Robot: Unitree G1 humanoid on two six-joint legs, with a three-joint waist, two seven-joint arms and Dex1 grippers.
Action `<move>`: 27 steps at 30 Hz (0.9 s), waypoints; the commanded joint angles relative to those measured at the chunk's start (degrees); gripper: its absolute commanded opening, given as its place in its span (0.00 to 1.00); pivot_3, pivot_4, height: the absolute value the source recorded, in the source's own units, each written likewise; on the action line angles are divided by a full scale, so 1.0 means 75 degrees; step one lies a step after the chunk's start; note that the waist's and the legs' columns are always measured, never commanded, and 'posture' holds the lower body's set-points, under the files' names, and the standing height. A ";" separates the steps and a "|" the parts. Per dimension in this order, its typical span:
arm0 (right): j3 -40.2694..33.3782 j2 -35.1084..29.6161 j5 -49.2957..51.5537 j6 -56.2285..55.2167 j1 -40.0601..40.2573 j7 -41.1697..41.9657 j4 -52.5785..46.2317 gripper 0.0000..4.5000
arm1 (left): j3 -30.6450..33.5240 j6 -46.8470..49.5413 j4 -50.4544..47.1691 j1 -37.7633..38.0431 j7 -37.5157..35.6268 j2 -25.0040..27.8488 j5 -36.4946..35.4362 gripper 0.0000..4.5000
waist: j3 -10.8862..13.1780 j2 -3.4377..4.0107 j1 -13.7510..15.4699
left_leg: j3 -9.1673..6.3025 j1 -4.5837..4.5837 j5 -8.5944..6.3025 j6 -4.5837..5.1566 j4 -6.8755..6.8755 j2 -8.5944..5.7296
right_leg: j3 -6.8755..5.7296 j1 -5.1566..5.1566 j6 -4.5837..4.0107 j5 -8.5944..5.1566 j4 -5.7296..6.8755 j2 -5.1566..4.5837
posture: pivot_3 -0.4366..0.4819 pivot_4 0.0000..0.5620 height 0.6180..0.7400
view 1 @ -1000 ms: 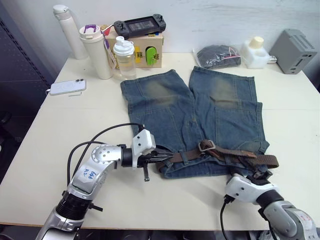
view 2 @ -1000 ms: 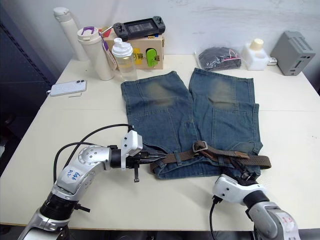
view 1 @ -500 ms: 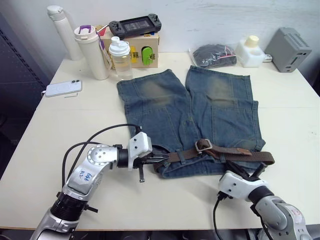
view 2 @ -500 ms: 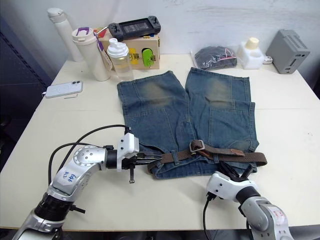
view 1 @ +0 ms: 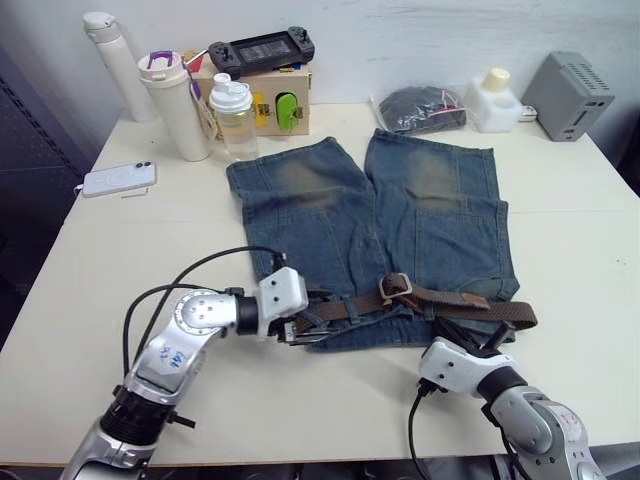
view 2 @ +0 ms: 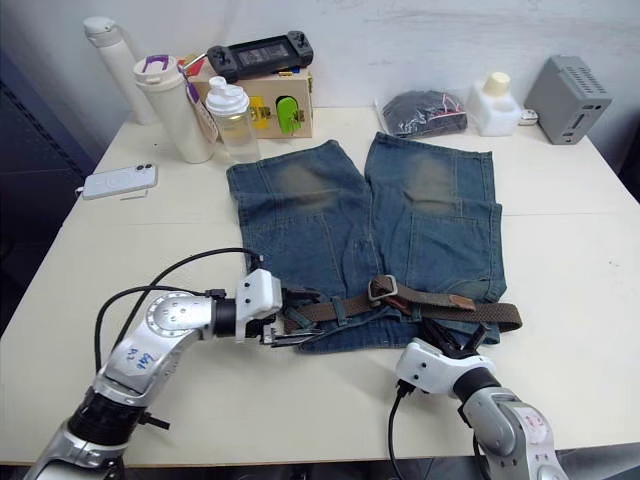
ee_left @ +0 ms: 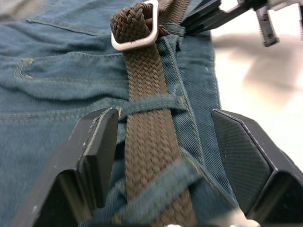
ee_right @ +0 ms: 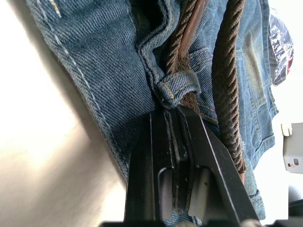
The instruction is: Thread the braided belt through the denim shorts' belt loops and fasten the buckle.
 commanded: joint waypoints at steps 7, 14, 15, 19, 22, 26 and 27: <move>-0.0090 -0.0089 0.0089 -0.0064 0.0202 0.0216 -0.0240 0.00 | -0.0423 -0.0596 0.0234 -0.0176 0.1114 -0.0064 0.1821 0.59 | -0.0001 -0.0002 0.0009 | 0.0003 -0.0001 0.0001 0.0001 -0.0001 -0.0003 | -0.0001 -0.0005 0.0000 0.0000 0.0009 0.0001 | 0.48 0.27 0.59; -0.0551 -0.0124 0.0220 0.0068 0.0310 0.0213 -0.0120 0.00 | -0.0326 -0.0530 0.0007 0.0518 0.1542 0.0194 0.2557 0.01 | -0.0002 -0.0004 0.0011 | 0.0001 -0.0001 0.0002 0.0000 -0.0001 -0.0002 | 0.0003 -0.0005 0.0001 -0.0001 0.0009 -0.0005 | 0.48 0.27 0.59; -0.0690 -0.0133 0.0260 0.0108 0.0324 0.0198 -0.0088 0.00 | -0.0273 -0.0321 -0.0084 0.0608 0.1663 0.0178 0.2651 0.01 | -0.0002 -0.0004 0.0011 | 0.0002 0.0001 0.0002 0.0000 -0.0001 -0.0003 | 0.0004 -0.0004 0.0001 0.0000 0.0010 -0.0007 | 0.48 0.27 0.59; -0.1008 -0.0140 0.0332 0.0230 0.0319 0.0162 0.0000 0.00 | -0.0150 0.0531 -0.0428 0.0850 0.1988 0.0042 0.2774 0.01 | -0.0003 -0.0005 0.0011 | 0.0002 0.0001 0.0002 0.0001 -0.0001 -0.0003 | 0.0006 -0.0004 0.0001 -0.0001 0.0010 -0.0008 | 0.48 0.27 0.59; -0.1138 -0.0160 0.0315 0.0309 0.0300 0.0139 0.0066 0.00 | 0.0155 0.1193 -0.0672 0.1108 0.2277 0.0001 0.2801 0.01 | -0.0003 -0.0005 0.0009 | 0.0002 0.0001 0.0002 0.0001 -0.0001 -0.0002 | 0.0007 -0.0004 0.0001 -0.0001 0.0011 -0.0008 | 0.48 0.27 0.59; -0.1260 -0.0155 0.0335 0.0414 0.0249 0.0107 0.0141 0.00 | 0.0629 0.1653 -0.0611 0.1515 0.2451 0.0179 0.2721 0.01 | -0.0004 -0.0005 0.0003 | 0.0002 0.0003 0.0002 0.0000 -0.0001 0.0001 | 0.0010 -0.0006 0.0001 -0.0001 0.0011 -0.0010 | 0.48 0.27 0.59; -0.1272 -0.0154 0.0348 0.0423 0.0231 0.0107 0.0158 0.00 | 0.0771 0.1640 -0.0488 0.1644 0.2480 0.0262 0.2681 0.01 | -0.0005 -0.0005 -0.0006 | 0.0003 0.0004 0.0002 0.0000 -0.0001 0.0001 | 0.0012 -0.0006 0.0001 -0.0001 0.0010 -0.0010 | 0.48 0.27 0.59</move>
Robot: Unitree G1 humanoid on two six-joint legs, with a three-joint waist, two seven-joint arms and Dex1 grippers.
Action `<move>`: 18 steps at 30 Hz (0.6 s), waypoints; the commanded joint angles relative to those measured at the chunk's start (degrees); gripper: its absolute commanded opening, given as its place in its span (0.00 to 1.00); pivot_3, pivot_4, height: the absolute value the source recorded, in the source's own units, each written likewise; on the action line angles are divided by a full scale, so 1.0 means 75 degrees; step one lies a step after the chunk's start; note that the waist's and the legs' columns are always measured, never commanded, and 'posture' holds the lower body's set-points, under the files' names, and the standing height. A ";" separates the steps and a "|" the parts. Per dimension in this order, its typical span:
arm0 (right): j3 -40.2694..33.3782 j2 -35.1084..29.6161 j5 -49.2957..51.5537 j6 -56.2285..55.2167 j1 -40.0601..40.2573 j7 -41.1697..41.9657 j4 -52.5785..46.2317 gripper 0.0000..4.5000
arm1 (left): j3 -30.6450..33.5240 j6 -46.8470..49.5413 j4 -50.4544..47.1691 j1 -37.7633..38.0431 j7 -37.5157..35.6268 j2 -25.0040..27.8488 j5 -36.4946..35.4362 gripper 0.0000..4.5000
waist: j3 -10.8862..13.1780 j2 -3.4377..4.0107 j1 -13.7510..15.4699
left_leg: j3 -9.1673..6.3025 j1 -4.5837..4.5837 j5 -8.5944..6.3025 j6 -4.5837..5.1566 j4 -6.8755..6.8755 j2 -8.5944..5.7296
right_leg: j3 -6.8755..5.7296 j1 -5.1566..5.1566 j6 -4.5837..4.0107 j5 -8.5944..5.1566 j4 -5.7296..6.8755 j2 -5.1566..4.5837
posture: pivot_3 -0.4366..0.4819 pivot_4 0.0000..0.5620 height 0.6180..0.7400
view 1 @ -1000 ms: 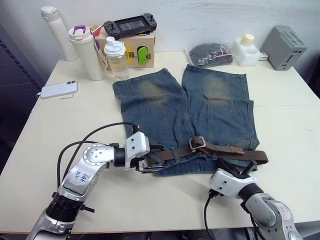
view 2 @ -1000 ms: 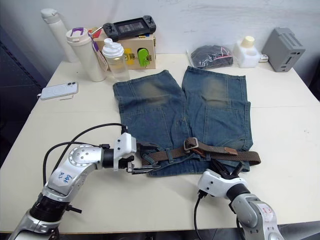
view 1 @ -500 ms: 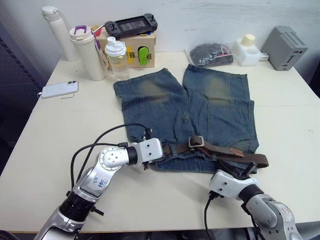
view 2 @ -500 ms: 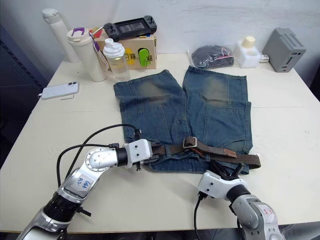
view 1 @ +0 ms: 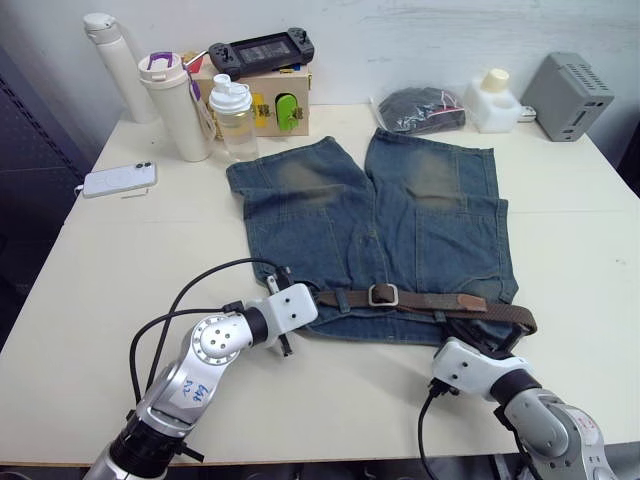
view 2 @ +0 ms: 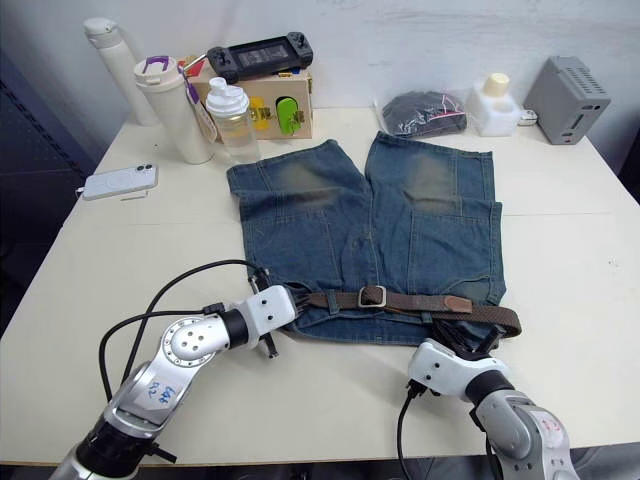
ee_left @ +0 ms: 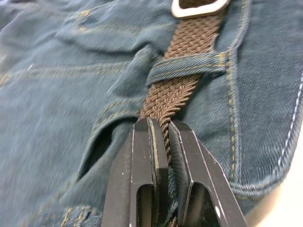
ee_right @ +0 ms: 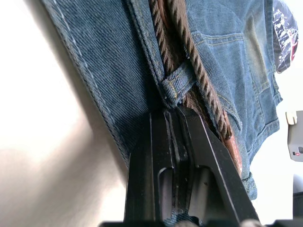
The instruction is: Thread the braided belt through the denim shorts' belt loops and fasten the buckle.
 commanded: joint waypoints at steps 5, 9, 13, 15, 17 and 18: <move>-0.0633 -0.0087 -0.0016 0.0430 -0.0048 -0.0089 0.0258 0.00 | 0.1155 0.0121 0.1448 0.1113 0.0491 0.0896 0.0234 0.01 | -0.0040 0.0006 -0.0032 | 0.0012 0.0023 -0.0005 -0.0011 -0.0014 0.0013 | 0.0010 0.0000 -0.0015 -0.0009 -0.0003 -0.0001 | 0.48 0.27 0.59; -0.0619 -0.0098 -0.0006 0.0432 -0.0088 -0.0083 0.0280 0.00 | 0.1264 0.0154 0.1824 0.1218 0.0711 0.0832 0.0075 0.01 | -0.0106 0.0010 -0.0036 | 0.0026 0.0042 -0.0010 -0.0021 -0.0020 0.0026 | 0.0015 0.0001 -0.0027 -0.0025 0.0003 0.0003 | 0.48 0.27 0.59; -0.0624 -0.0099 -0.0012 0.0423 -0.0100 -0.0107 0.0306 0.00 | 0.1313 0.0507 0.2034 0.1273 0.1010 0.0579 -0.0104 0.01 | -0.0134 0.0015 -0.0028 | 0.0044 0.0085 -0.0020 -0.0034 -0.0034 0.0035 | 0.0031 0.0023 -0.0032 -0.0040 0.0011 0.0007 | 0.48 0.27 0.59; -0.0605 -0.0095 -0.0015 0.0414 -0.0111 -0.0110 0.0291 0.00 | 0.1257 0.0419 0.2087 0.1309 0.1086 0.0508 -0.0188 0.01 | -0.0146 0.0026 -0.0017 | 0.0046 0.0141 -0.0038 -0.0038 -0.0040 0.0039 | 0.0034 0.0083 -0.0032 -0.0057 0.0008 0.0007 | 0.48 0.27 0.59; -0.0540 -0.0084 -0.0010 0.0388 -0.0133 -0.0091 0.0253 0.00 | 0.1231 0.0200 0.1976 0.1344 0.1074 0.0385 -0.0381 0.01 | -0.0164 0.0037 -0.0016 | 0.0044 0.0155 -0.0047 -0.0041 -0.0040 0.0045 | 0.0034 0.0098 -0.0035 -0.0064 0.0007 0.0008 | 0.48 0.27 0.59; -0.0499 -0.0083 -0.0020 0.0363 -0.0135 -0.0085 0.0237 0.00 | 0.1135 -0.0005 0.1863 0.1354 0.0952 0.0395 -0.0469 0.01 | -0.0170 0.0042 -0.0016 | 0.0044 0.0156 -0.0048 -0.0042 -0.0040 0.0045 | 0.0035 0.0099 -0.0036 -0.0065 0.0007 0.0008 | 0.48 0.27 0.59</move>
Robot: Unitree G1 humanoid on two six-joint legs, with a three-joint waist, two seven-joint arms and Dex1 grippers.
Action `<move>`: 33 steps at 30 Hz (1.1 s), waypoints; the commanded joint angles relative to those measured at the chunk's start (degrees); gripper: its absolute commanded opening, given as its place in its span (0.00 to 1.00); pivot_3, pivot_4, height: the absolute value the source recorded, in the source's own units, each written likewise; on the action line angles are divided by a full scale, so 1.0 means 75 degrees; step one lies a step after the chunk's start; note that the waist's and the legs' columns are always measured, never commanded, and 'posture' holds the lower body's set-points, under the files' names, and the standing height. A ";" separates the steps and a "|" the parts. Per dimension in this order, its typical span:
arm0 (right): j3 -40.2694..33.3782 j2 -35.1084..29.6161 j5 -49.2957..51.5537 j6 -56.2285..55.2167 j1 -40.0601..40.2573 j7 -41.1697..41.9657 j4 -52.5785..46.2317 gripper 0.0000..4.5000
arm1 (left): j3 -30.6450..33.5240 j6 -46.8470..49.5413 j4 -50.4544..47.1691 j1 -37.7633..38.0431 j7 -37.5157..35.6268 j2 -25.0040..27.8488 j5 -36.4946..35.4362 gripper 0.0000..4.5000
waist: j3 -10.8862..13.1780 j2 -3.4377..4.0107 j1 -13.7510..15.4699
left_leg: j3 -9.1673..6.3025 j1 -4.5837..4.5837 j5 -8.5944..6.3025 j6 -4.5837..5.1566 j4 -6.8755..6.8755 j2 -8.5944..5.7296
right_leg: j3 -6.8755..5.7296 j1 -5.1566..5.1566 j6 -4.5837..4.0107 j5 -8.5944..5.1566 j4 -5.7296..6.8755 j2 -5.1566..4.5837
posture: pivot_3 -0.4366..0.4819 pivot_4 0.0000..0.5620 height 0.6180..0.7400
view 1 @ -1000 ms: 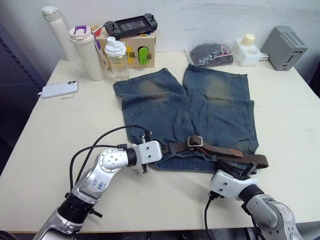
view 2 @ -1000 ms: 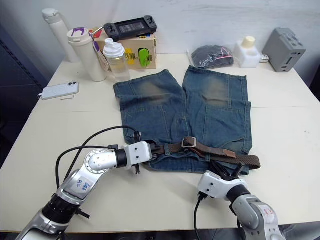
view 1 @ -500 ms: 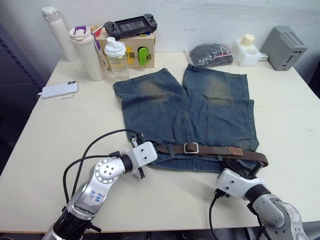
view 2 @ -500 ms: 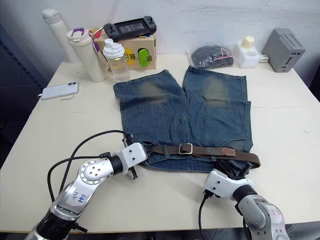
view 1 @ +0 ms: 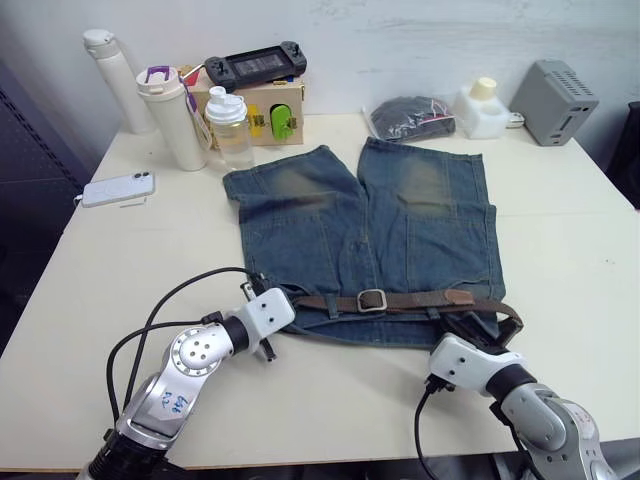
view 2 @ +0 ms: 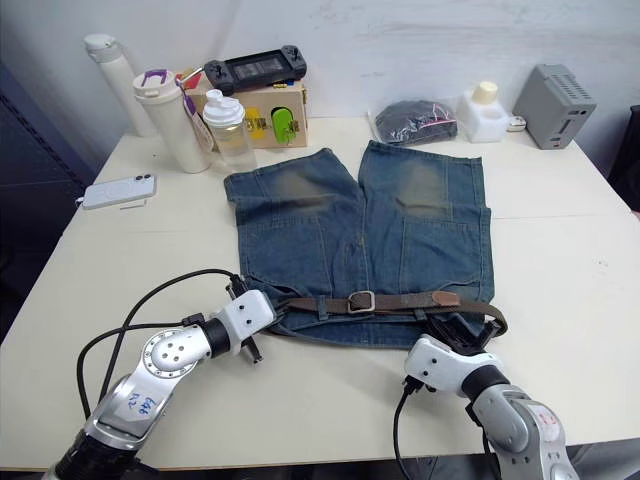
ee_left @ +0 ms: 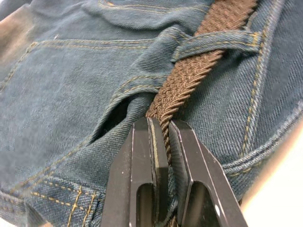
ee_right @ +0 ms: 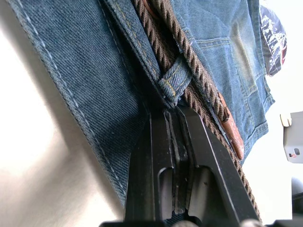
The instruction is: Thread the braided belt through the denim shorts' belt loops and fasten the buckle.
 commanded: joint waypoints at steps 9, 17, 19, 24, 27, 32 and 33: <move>-0.0080 -0.0017 -0.0338 0.0232 -0.0005 -0.0138 0.0126 0.00 | 0.0032 -0.0391 0.0872 0.0318 -0.0253 0.0343 0.0122 0.22 | -0.0006 0.0005 0.0007 | -0.0003 -0.0007 -0.0006 -0.0003 0.0001 0.0000 | -0.0004 -0.0004 -0.0004 -0.0003 -0.0008 0.0000 | 0.48 0.27 0.59; 0.0121 0.0099 -0.0451 0.0359 -0.0077 -0.0198 0.0133 0.00 | -0.0357 -0.0472 0.0490 -0.0412 -0.0267 0.0442 0.0866 0.66 | -0.0002 0.0000 0.0032 | -0.0005 -0.0010 -0.0018 -0.0023 0.0003 -0.0001 | -0.0006 -0.0003 -0.0005 -0.0004 -0.0009 -0.0001 | 0.48 0.27 0.59; 0.0156 0.0126 -0.0476 0.0387 -0.0078 -0.0210 0.0123 0.00 | -0.0463 -0.0558 0.0401 -0.0543 -0.0267 0.0462 0.1066 0.66 | 0.0002 -0.0008 0.0050 | -0.0009 -0.0013 -0.0018 -0.0023 0.0005 -0.0001 | -0.0010 -0.0003 -0.0005 -0.0004 -0.0008 -0.0001 | 0.48 0.27 0.59; 0.0277 0.0167 -0.0527 0.0501 -0.0078 -0.0235 0.0050 0.00 | -0.0835 -0.1142 0.0307 -0.0698 -0.0292 0.0631 0.1755 0.66 | 0.0004 -0.0011 0.0060 | -0.0012 -0.0015 -0.0022 -0.0030 0.0006 -0.0002 | -0.0012 -0.0001 -0.0004 -0.0003 -0.0008 -0.0001 | 0.48 0.27 0.59; 0.0285 0.0186 -0.0524 0.0471 -0.0040 -0.0291 0.0102 0.00 | -0.0816 -0.1396 0.0357 -0.0827 -0.0243 0.0545 0.1911 0.66 | 0.0009 -0.0018 0.0070 | -0.0015 -0.0018 -0.0022 -0.0030 0.0006 -0.0002 | -0.0015 -0.0003 -0.0004 -0.0003 -0.0009 -0.0002 | 0.48 0.27 0.59; 0.0222 0.0163 -0.0495 0.0458 -0.0018 -0.0295 0.0103 0.00 | -0.0903 -0.1387 0.0318 -0.0918 -0.0459 0.0298 0.1900 0.25 | 0.0035 -0.0045 0.0075 | -0.0023 -0.0025 -0.0021 -0.0030 0.0006 -0.0002 | -0.0024 -0.0006 -0.0004 -0.0003 -0.0009 -0.0002 | 0.48 0.27 0.59; 0.0218 0.0160 -0.0492 0.0456 -0.0012 -0.0297 0.0103 0.00 | -0.0930 -0.1380 0.0324 -0.0930 -0.0485 0.0250 0.1906 0.14 | 0.0041 -0.0051 0.0082 | -0.0027 -0.0027 -0.0021 -0.0029 0.0006 -0.0002 | -0.0029 -0.0006 -0.0004 -0.0003 -0.0010 -0.0003 | 0.48 0.27 0.59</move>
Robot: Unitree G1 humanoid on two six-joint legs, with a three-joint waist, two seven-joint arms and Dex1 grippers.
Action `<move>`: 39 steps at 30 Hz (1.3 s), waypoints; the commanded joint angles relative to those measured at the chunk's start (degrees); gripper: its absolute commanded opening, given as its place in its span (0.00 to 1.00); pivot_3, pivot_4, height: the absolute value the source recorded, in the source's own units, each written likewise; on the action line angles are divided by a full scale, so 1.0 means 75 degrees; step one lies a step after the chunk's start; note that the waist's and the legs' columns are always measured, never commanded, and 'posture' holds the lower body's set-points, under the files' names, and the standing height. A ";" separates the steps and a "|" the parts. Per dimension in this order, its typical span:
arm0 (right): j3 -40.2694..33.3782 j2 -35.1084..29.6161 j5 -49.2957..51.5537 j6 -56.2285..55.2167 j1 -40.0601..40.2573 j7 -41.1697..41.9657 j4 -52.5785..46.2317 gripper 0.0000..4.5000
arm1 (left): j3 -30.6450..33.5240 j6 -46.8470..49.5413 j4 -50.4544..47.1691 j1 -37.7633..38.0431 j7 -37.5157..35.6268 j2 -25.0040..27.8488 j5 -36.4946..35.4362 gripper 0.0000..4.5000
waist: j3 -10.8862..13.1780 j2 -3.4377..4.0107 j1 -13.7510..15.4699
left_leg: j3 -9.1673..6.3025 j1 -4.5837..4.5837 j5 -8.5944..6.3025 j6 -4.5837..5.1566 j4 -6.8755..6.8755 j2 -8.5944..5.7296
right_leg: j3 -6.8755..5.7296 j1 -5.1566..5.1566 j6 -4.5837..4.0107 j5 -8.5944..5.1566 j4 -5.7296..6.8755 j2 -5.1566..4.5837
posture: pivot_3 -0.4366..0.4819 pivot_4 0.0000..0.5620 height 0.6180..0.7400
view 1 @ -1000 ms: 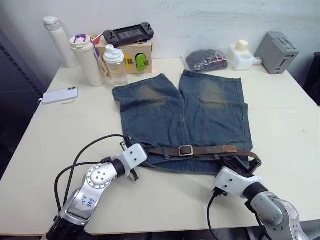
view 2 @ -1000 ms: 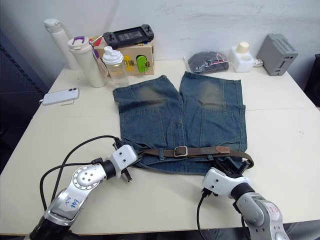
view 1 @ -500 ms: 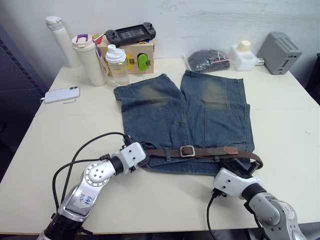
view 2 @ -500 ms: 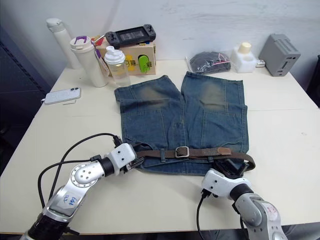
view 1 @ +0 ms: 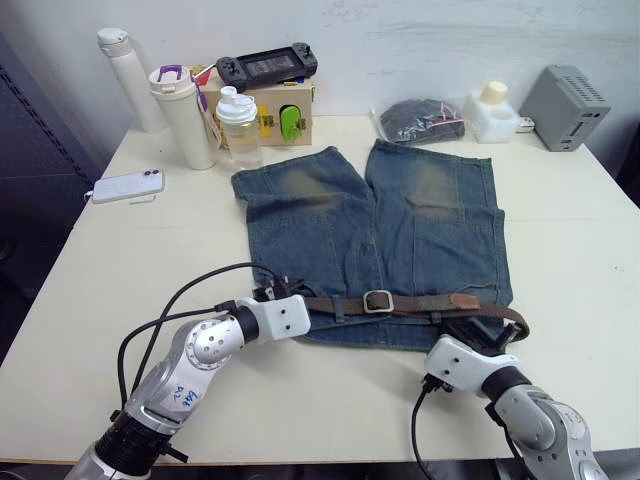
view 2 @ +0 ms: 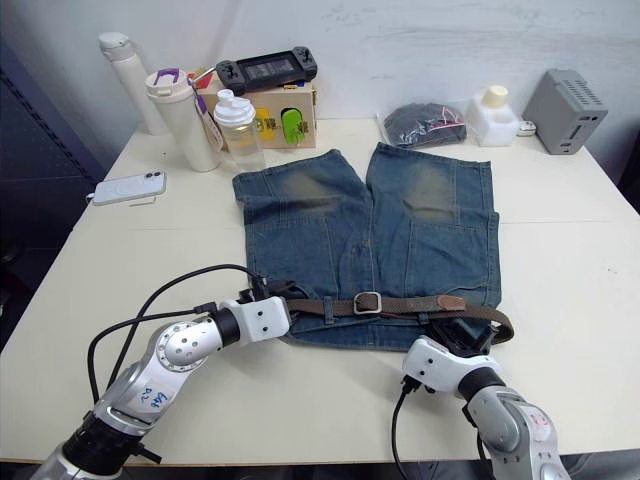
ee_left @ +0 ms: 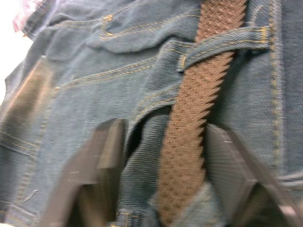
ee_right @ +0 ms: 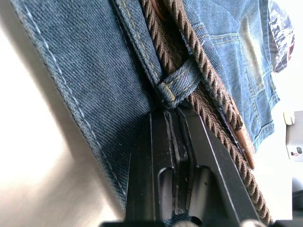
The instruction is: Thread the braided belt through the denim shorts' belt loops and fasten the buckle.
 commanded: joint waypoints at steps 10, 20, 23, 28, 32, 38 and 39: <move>-0.0263 0.0002 -0.0050 0.0243 0.0089 -0.0126 -0.0011 0.00 | 0.0467 0.0406 0.0418 0.0201 -0.0044 0.0063 0.0297 0.01 | 0.0013 -0.0013 0.0107 | -0.0017 -0.0007 0.0001 -0.0002 0.0001 0.0000 | -0.0019 0.0002 0.0000 0.0000 -0.0004 -0.0002 | 0.48 0.27 0.59; -0.0667 -0.0048 0.0114 0.0375 0.0081 -0.0202 0.0071 0.00 | 0.1427 0.0030 0.2003 0.0945 0.0402 0.1063 -0.0023 0.01 | 0.0013 0.0002 -0.0075 | -0.0022 0.0007 0.0003 -0.0006 -0.0020 0.0017 | -0.0027 0.0002 -0.0026 -0.0019 0.0001 0.0007 | 0.48 0.27 0.59; -0.0696 -0.0046 0.0105 0.0426 0.0056 -0.0194 0.0059 0.00 | 0.1421 0.0171 0.2250 0.1043 0.0519 0.1105 -0.0104 0.01 | 0.0007 0.0013 -0.0072 | -0.0023 0.0011 0.0005 -0.0009 -0.0020 0.0024 | -0.0029 0.0004 -0.0032 -0.0023 0.0007 0.0011 | 0.48 0.27 0.59; -0.0669 -0.0010 0.0068 0.0491 0.0036 -0.0167 0.0005 0.00 | 0.1269 0.0098 0.2229 0.1282 0.0513 0.1172 -0.0270 0.01 | -0.0009 0.0039 -0.0078 | -0.0021 0.0017 0.0000 -0.0019 -0.0023 0.0033 | -0.0028 0.0006 -0.0038 -0.0027 0.0009 0.0017 | 0.48 0.27 0.59; -0.0485 -0.0020 0.0030 0.0427 0.0050 -0.0114 0.0009 0.00 | 0.1172 -0.0046 0.1997 0.1310 0.0596 0.1019 -0.0403 0.01 | -0.0017 0.0053 -0.0082 | -0.0019 0.0019 -0.0001 -0.0020 -0.0024 0.0045 | -0.0028 0.0006 -0.0043 -0.0029 0.0008 0.0029 | 0.48 0.27 0.59; 0.0041 0.0100 -0.0137 0.0479 -0.0055 -0.0072 0.0033 0.00 | 0.1025 -0.0475 0.1709 0.1340 0.0793 0.0735 -0.0569 0.20 | -0.0019 0.0054 -0.0085 | -0.0018 0.0021 -0.0004 -0.0027 -0.0025 0.0063 | -0.0027 0.0006 -0.0055 -0.0036 0.0009 0.0045 | 0.48 0.27 0.59; 0.0101 0.0126 -0.0162 0.0503 -0.0066 -0.0070 0.0031 0.00 | 0.1012 -0.0498 0.1637 0.1385 0.0765 0.0718 -0.0614 0.27 | -0.0019 0.0055 -0.0083 | -0.0019 0.0022 -0.0006 -0.0032 -0.0025 0.0069 | -0.0028 0.0005 -0.0060 -0.0039 0.0009 0.0050 | 0.48 0.27 0.59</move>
